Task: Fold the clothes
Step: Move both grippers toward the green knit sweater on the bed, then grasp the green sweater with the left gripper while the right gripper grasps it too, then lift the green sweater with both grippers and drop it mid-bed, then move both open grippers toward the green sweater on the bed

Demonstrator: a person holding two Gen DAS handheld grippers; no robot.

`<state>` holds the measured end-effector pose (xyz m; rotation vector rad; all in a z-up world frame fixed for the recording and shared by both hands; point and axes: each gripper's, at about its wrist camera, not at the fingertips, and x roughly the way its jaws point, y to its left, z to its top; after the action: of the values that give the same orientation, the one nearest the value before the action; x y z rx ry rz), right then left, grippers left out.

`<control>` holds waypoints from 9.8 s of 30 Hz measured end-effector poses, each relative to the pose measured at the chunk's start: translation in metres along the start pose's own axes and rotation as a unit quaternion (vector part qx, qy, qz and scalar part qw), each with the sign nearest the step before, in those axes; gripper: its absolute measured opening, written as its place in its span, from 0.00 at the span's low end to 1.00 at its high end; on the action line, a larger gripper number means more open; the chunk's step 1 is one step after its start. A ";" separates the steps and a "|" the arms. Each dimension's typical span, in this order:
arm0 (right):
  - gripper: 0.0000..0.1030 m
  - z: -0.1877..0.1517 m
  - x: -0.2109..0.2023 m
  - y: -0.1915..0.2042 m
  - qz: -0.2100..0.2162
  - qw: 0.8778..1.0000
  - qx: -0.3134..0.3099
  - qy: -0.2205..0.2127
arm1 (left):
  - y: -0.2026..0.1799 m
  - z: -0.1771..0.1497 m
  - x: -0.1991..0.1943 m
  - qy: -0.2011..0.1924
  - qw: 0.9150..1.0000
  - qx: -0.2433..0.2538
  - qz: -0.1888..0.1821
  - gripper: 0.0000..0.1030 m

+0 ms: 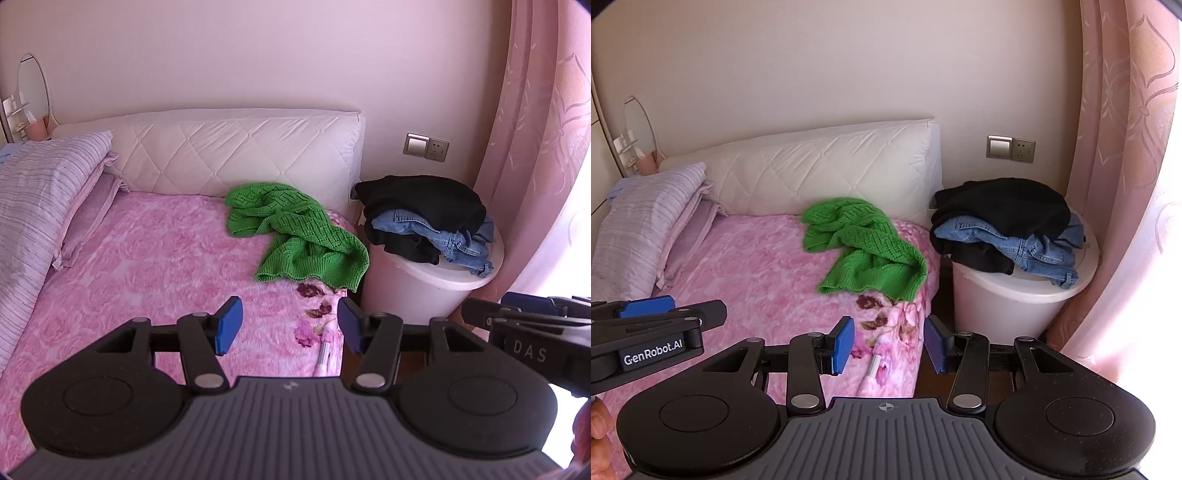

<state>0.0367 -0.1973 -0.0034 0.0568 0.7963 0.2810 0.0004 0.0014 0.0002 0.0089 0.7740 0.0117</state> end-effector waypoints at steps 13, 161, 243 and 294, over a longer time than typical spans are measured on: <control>0.44 0.008 0.018 0.019 -0.011 1.000 -0.010 0.005 | 0.020 0.012 0.026 0.009 1.000 -0.015 -0.013 0.51; 0.09 0.117 0.549 -0.054 0.107 0.942 -0.234 0.217 | 0.149 -0.007 0.536 0.198 0.787 -0.584 -0.018 0.36; 0.45 -0.137 0.033 0.224 0.457 0.666 -0.552 0.205 | 0.006 -0.302 -0.149 0.057 0.677 -0.620 0.393 0.21; 0.45 -0.208 0.019 0.283 0.389 0.749 -0.489 0.219 | 0.105 -0.421 -0.230 0.084 0.733 -0.570 0.361 0.27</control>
<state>-0.1633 0.0685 -0.1182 -0.7192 0.9722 1.5364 -0.4592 0.1046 -0.1382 -0.8837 0.7953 1.2603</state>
